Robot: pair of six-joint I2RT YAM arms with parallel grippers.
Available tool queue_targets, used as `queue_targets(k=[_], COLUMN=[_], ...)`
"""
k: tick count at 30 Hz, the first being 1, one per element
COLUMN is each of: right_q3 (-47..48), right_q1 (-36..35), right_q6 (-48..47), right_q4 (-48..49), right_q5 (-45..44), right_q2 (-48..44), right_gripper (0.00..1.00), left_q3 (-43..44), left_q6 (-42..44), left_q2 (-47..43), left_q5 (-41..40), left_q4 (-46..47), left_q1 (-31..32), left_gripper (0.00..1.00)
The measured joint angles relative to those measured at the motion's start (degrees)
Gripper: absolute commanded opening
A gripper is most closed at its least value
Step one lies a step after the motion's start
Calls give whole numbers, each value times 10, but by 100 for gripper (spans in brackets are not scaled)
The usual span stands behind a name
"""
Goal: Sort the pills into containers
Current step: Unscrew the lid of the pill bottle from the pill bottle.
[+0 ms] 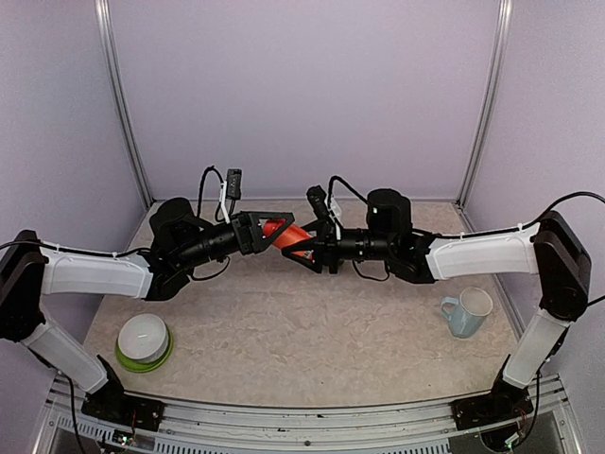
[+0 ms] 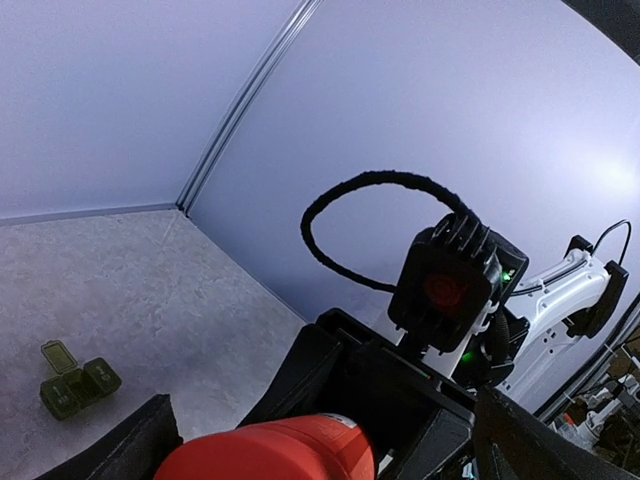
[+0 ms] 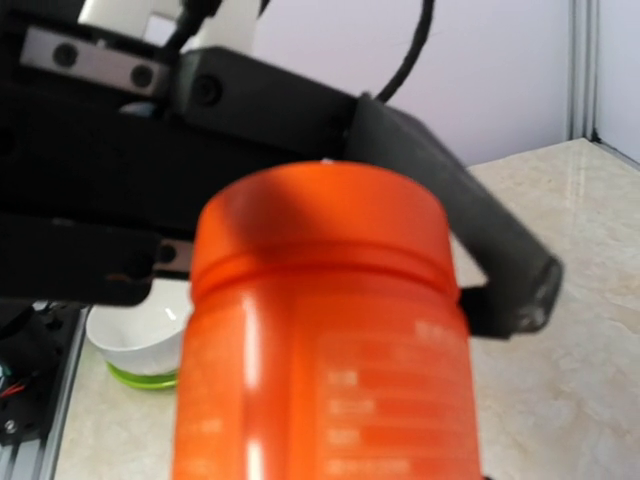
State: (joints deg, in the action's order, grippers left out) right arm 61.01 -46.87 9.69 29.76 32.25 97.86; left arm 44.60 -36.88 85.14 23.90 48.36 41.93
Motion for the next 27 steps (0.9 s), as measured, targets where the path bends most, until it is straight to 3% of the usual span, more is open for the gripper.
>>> queue_targets(k=[21, 27], right_q3=[-7, -28], right_q1=[47, 53], right_q6=[5, 0], right_q4=[7, 14], right_q5=[-51, -28], right_q2=[-19, -27], right_gripper=[15, 15], left_q3=[-15, -15], left_q6=[12, 25], left_q2=[-35, -54], left_q5=[19, 9], left_q4=[-19, -30], left_q1=[3, -2], left_gripper=[99, 99])
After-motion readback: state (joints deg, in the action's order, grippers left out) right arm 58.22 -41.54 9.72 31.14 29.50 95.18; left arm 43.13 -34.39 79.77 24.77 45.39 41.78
